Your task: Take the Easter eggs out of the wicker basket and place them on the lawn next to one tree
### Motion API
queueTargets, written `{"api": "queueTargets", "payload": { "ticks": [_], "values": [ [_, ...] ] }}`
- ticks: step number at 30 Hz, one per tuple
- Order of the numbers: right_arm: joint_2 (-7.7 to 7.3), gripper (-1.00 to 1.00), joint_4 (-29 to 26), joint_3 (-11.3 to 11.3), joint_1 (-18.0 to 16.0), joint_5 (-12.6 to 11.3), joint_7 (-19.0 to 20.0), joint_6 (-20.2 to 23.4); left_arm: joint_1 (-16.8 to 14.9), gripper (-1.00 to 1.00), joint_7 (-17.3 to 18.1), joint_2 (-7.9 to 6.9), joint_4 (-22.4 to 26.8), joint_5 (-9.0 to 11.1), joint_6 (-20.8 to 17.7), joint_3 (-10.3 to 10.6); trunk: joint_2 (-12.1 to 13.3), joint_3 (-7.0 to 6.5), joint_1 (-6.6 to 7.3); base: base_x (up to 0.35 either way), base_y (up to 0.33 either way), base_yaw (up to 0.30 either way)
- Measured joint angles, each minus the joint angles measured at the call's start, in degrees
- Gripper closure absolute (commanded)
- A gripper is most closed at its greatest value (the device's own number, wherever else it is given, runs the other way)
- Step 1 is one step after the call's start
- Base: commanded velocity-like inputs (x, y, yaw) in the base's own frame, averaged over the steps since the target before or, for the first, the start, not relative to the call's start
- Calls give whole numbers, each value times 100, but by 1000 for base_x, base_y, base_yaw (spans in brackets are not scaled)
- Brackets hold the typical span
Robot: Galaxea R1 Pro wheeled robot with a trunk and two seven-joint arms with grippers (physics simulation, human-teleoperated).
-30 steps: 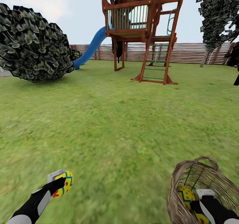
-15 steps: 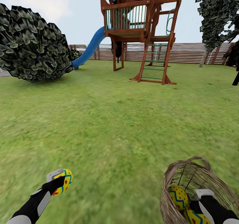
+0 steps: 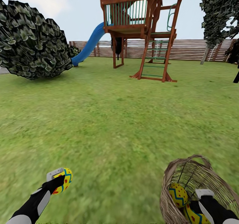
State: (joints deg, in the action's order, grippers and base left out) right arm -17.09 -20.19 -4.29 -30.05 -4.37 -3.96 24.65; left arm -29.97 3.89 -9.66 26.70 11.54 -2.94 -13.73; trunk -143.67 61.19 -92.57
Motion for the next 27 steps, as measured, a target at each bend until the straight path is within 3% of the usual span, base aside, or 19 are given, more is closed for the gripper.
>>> {"api": "queueTargets", "payload": {
  "ticks": [17, 27],
  "values": [
    [1, -100, 0, 0, 0, 0, 0, -1, 1, 100, 0, 14, -3, -1, 0, 5, -23, 377, -44, 0, 0, 0],
    [0, -100, 2, 0, 0, 1, -1, 0, 1, 100, -20, -3, -44, -15, 17, -4, -24, 378, -41, 95, -17, 0]
  ]
}}
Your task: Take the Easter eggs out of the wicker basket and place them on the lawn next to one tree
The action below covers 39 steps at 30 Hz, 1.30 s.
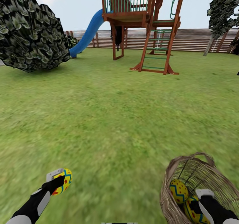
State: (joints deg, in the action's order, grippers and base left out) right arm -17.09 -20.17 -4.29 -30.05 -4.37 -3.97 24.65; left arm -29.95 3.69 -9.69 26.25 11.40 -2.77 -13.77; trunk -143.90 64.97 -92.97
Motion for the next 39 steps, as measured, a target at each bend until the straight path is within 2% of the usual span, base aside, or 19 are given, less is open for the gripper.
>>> {"api": "queueTargets", "payload": {
  "ticks": [12, 23, 39],
  "values": [
    [0, -100, -2, 0, 0, 0, 1, -1, 0, 100, 0, 8, 0, 6, -6, 8, 0, 0, -3, 31, -15, 0],
    [9, -100, 2, 0, 0, 0, 0, -1, 0, 100, -4, 13, 32, 5, -1, 7, -14, 243, -32, 0, 0, 0],
    [17, -100, 7, -2, 0, 7, 0, -1, 0, 100, 17, 8, 19, 6, 1, 9, -15, 244, -31, 119, -37, 0]
  ]
}}
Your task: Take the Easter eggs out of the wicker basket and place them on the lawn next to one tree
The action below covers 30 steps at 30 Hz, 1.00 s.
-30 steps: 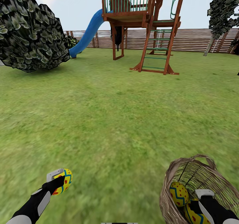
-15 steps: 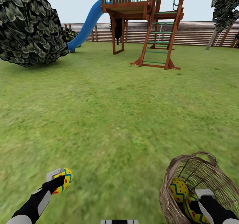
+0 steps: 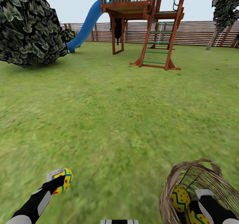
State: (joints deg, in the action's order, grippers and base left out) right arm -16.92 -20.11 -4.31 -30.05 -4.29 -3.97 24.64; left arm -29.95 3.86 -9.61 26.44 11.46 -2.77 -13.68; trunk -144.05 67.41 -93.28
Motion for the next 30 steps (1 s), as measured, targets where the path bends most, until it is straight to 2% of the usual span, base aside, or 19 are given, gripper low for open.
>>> {"api": "queueTargets", "payload": {
  "ticks": [12, 15, 22, 23, 30],
  "values": [
    [1, -100, -1, -6, 0, -5, 8, 0, 0, 100, -6, 19, -4, -9, -2, 16, -16, 265, -31, 0, 0, 0],
    [1, -100, -3, -6, 0, -4, 9, 0, 0, 100, 9, 65, -2, -12, -2, 18, -16, 266, -31, 0, 0, 0],
    [1, -100, -4, -6, 0, -4, 9, 0, -1, 100, 11, 79, 21, -18, -2, 18, -24, 399, -46, 0, 0, 0],
    [1, 100, -6, -6, 0, -5, 9, 0, 0, 100, 16, 79, 22, -18, -2, 18, -24, 399, -46, 0, 0, 0],
    [1, 100, -21, -1, -3, 16, 7, -8, 0, 100, 20, 83, 16, -18, -2, 18, -24, 399, -46, 0, 0, 0]
  ]
}}
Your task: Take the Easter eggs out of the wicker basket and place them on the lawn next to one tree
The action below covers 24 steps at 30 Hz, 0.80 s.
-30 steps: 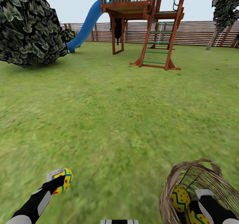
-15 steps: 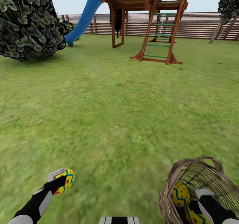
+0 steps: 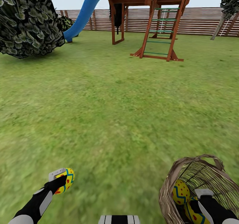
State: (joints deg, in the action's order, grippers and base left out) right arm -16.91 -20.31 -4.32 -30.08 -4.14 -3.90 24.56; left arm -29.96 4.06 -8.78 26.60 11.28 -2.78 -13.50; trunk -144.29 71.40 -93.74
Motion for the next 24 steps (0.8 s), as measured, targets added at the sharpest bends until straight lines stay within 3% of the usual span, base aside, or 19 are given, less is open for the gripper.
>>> {"api": "queueTargets", "payload": {
  "ticks": [24],
  "values": [
    [34, 100, 12, -6, 3, 6, -6, 0, 0, 100, -24, -4, -42, 4, -6, 0, 1, -21, 2, 0, 0, 0]
  ]
}}
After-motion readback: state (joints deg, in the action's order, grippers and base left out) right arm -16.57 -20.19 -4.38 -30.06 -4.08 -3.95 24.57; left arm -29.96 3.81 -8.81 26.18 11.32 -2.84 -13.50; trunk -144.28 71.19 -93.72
